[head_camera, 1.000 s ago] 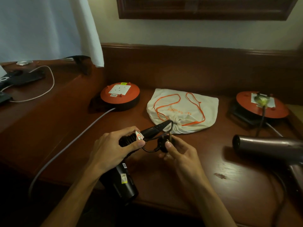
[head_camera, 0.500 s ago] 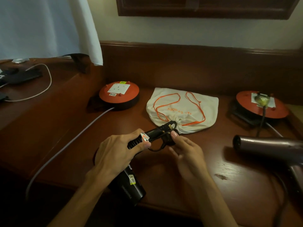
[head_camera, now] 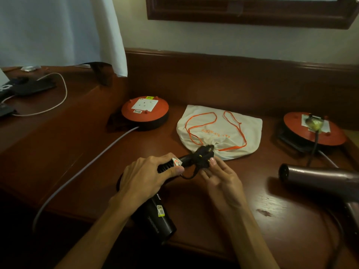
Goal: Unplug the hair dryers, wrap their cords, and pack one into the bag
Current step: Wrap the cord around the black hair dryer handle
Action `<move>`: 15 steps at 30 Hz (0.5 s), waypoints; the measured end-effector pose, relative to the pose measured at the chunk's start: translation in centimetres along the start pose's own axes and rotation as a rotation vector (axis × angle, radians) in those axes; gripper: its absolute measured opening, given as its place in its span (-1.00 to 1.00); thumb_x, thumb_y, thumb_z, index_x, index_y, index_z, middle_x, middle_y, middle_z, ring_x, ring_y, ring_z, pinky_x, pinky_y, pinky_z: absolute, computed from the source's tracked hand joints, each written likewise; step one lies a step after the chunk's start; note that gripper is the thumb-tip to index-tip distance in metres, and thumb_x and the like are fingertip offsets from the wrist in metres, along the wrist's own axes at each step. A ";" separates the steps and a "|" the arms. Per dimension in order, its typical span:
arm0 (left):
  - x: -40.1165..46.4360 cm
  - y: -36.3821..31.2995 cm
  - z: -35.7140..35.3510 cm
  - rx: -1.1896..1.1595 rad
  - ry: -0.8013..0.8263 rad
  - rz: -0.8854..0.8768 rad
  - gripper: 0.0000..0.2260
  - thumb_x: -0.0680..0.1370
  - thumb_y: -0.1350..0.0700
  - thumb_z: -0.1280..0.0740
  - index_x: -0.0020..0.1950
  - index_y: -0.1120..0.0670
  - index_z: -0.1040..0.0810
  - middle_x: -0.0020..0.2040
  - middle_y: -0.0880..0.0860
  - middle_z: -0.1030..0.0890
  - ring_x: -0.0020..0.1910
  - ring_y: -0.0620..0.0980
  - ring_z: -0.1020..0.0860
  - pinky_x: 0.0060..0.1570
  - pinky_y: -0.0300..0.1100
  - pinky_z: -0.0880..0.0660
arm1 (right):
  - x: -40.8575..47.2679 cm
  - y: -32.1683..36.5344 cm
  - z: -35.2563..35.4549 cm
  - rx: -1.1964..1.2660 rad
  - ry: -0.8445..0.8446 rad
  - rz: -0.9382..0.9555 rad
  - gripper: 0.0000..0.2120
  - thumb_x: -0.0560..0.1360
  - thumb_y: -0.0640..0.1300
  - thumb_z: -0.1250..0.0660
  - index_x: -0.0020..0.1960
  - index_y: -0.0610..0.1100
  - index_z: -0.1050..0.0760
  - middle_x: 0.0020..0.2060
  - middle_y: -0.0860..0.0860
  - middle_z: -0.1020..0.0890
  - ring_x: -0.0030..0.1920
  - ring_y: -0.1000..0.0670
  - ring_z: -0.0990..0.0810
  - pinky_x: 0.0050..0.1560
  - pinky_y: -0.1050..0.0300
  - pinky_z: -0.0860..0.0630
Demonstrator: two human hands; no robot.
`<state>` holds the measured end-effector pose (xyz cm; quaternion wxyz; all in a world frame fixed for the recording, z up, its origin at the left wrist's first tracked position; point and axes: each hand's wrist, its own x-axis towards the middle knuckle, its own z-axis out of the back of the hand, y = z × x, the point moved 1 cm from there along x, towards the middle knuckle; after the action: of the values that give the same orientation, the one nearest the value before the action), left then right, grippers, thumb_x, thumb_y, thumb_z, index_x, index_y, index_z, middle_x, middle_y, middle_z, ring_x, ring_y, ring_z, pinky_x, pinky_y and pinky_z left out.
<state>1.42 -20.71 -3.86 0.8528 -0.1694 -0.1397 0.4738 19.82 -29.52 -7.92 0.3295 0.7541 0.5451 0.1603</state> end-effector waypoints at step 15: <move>2.2 -1.5 -1.3 0.176 0.164 -0.054 -0.43 0.41 -0.54 -0.17 0.29 -0.29 -0.55 0.02 -0.07 -0.69 0.10 0.04 -0.62 -0.06 -0.07 -0.40 | 0.7 1.3 5.2 -1.300 -0.239 0.281 -0.82 0.62 -0.16 -0.31 0.20 -0.05 -0.57 0.04 0.05 -0.67 0.05 0.02 -0.65 -0.01 0.16 -0.58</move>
<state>4.20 -19.74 -4.21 0.8855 -0.1281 -0.0319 0.4454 24.12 -30.77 -10.97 0.7500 0.4790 0.1945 0.4125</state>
